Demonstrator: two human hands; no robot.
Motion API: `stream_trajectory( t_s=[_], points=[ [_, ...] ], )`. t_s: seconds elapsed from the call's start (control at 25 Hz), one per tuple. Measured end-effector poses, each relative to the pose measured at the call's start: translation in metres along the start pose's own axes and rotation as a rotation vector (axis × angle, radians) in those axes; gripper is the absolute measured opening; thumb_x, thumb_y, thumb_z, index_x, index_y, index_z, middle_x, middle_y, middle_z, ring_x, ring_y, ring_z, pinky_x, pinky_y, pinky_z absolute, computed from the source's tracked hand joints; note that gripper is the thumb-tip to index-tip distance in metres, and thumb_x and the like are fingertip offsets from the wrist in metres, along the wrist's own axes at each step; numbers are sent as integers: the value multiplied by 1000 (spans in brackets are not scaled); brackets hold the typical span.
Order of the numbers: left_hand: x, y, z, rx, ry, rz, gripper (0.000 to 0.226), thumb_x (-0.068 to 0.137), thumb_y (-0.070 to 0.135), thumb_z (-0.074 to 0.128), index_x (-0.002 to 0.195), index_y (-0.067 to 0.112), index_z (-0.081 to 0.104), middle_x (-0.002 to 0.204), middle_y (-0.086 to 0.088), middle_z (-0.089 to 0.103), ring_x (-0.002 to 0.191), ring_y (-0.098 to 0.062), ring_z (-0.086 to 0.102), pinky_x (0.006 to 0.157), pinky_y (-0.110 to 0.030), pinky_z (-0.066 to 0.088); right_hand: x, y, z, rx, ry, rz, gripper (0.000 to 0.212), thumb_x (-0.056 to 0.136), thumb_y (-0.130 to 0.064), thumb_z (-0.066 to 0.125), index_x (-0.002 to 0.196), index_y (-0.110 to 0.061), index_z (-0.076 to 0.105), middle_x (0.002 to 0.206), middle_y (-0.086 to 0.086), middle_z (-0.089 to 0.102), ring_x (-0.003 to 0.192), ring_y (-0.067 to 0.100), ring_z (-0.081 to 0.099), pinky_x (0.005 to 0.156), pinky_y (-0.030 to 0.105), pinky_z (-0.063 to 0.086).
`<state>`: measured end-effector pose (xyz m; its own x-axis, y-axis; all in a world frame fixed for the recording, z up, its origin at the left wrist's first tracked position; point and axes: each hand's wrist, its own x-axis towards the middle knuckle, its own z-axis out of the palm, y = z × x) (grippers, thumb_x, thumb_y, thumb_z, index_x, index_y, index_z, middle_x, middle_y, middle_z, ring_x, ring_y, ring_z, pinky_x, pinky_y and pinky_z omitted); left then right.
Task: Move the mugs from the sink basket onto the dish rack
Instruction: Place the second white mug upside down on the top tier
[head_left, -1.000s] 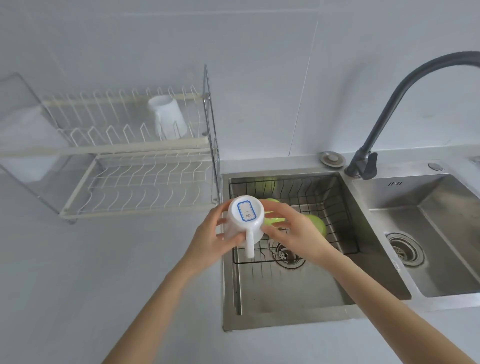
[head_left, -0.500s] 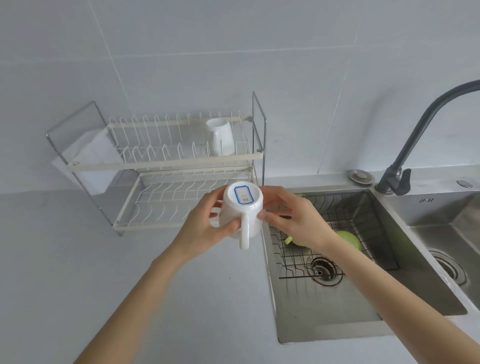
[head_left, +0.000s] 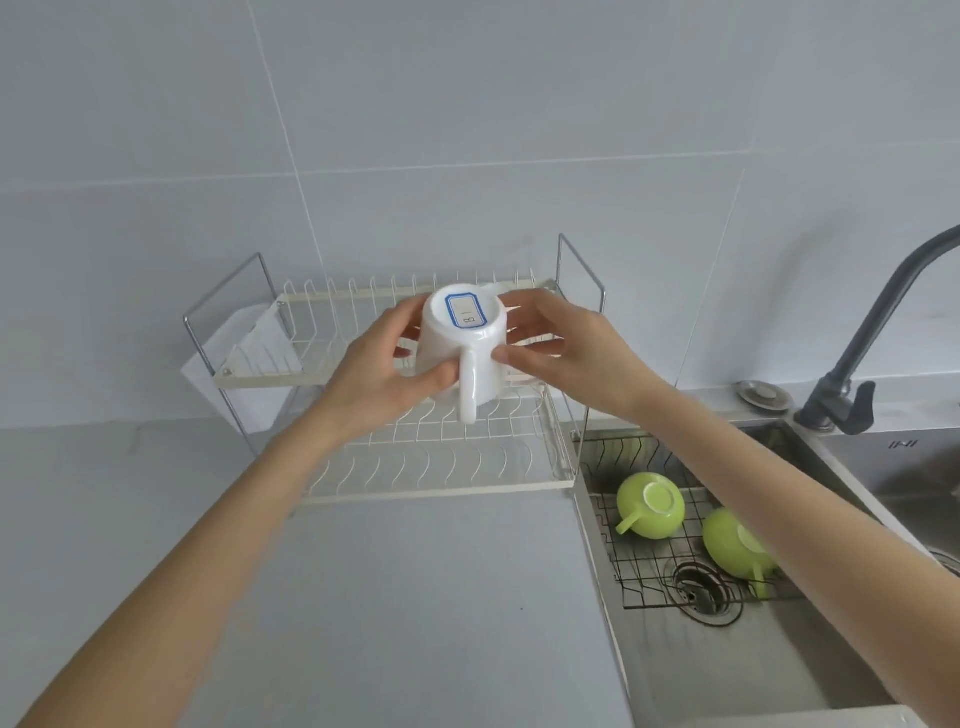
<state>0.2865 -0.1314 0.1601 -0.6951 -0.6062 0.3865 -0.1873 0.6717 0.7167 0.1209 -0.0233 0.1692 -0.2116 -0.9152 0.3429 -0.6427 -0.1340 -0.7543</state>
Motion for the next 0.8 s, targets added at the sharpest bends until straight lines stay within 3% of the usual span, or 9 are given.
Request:
stream_trajectory(
  t_s=[0.16,0.4,0.6,0.68,0.8],
  points=[
    [26,-7,-30,12,32,-3,77,53,56,53,125,28,43,99,31,50,89,14,50,68,6,38,44,-17,0,-50,-16,-27,42,82,-18,65,122,-15,51,112,5,66,98,10,61,87,17,49],
    [67,-33,-63,20,15,-76,68,54,54,59,118,34,46,105,17,57,92,12,53,67,-5,46,106,-18,13,-79,-52,-17,42,83,-18,64,123,-15,51,114,8,66,95,11,60,84,12,47],
    [97,-65,-67,95,13,-144,67,64,39,67,126,23,47,112,7,56,99,-11,55,78,-21,42,145,-2,32,-113,-85,49,47,84,-19,64,127,-13,49,118,9,65,103,18,62,99,28,47],
    [109,-80,-65,117,-22,-175,61,72,32,73,126,21,47,113,7,55,101,-13,54,85,-25,39,156,8,41,-137,-107,96,47,84,-21,63,128,-13,48,121,8,64,107,19,62,99,30,47],
    [118,-98,-61,144,-78,-216,54,75,26,71,125,20,50,120,3,56,101,-15,55,83,-23,39,167,22,54,-151,-155,162,46,84,-22,63,126,-13,49,121,9,64,107,21,62,94,32,48]
  ],
)
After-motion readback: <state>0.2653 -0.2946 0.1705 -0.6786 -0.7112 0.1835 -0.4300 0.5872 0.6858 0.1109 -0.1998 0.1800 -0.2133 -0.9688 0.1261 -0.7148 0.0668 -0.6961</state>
